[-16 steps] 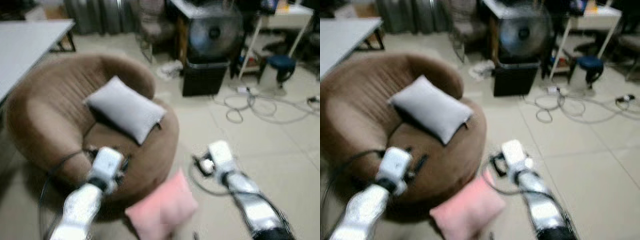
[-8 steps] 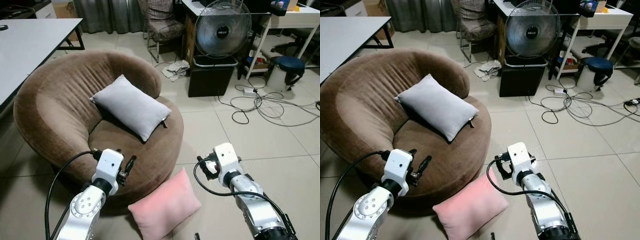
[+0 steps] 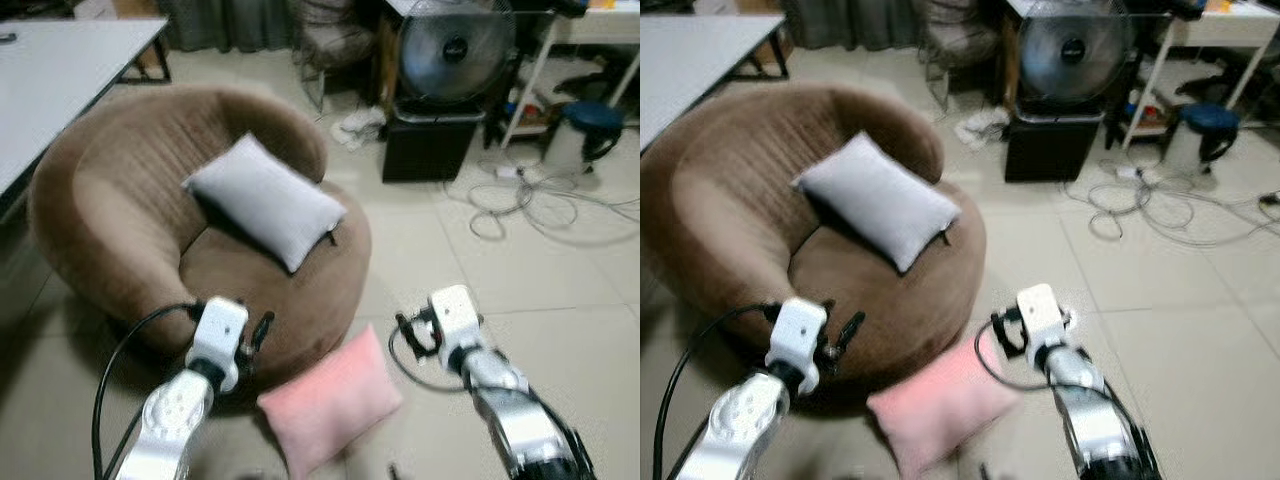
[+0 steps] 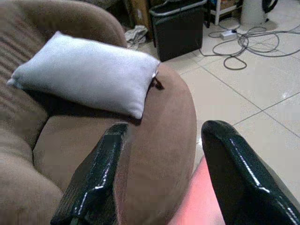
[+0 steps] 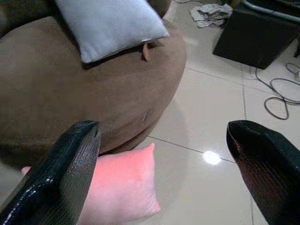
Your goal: Move the pillow to the sofa from floor
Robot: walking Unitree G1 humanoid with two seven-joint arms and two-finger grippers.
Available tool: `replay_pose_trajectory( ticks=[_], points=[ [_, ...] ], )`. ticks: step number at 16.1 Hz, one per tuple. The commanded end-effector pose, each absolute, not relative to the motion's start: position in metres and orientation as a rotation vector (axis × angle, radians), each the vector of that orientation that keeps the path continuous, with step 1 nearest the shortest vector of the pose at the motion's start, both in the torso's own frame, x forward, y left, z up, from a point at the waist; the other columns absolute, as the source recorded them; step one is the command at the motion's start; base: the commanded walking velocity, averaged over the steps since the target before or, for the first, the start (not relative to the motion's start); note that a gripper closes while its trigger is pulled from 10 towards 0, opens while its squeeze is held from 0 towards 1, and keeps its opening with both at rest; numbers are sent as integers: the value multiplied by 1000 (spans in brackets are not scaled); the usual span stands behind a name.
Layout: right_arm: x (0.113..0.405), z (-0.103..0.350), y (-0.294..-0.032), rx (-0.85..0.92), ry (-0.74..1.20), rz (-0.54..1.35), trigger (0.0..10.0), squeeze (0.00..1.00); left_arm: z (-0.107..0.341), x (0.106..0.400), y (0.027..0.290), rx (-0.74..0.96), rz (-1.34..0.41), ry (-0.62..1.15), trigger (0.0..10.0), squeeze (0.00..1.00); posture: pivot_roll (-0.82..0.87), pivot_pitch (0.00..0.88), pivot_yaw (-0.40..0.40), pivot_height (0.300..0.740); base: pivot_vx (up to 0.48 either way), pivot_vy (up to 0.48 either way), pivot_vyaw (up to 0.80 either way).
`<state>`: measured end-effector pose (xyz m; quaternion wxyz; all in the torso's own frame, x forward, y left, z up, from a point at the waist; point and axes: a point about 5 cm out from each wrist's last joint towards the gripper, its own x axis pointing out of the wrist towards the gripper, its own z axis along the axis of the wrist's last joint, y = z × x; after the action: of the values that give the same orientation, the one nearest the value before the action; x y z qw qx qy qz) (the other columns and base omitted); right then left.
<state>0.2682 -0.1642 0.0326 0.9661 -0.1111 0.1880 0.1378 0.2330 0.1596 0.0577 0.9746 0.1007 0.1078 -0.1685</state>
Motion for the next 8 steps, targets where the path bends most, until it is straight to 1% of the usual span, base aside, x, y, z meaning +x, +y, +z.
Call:
replay_pose_trajectory(
  ticks=[1,8],
  points=[
    [267,33,-165,-221,381,279,10000,0,53,230,162,204,-329,245,10000,0,92,0,5,648,0,0,0],
    [267,33,-164,-223,384,285,10000,0,53,229,162,205,-324,247,10000,0,98,0,2,590,0,0,0]
  ],
)
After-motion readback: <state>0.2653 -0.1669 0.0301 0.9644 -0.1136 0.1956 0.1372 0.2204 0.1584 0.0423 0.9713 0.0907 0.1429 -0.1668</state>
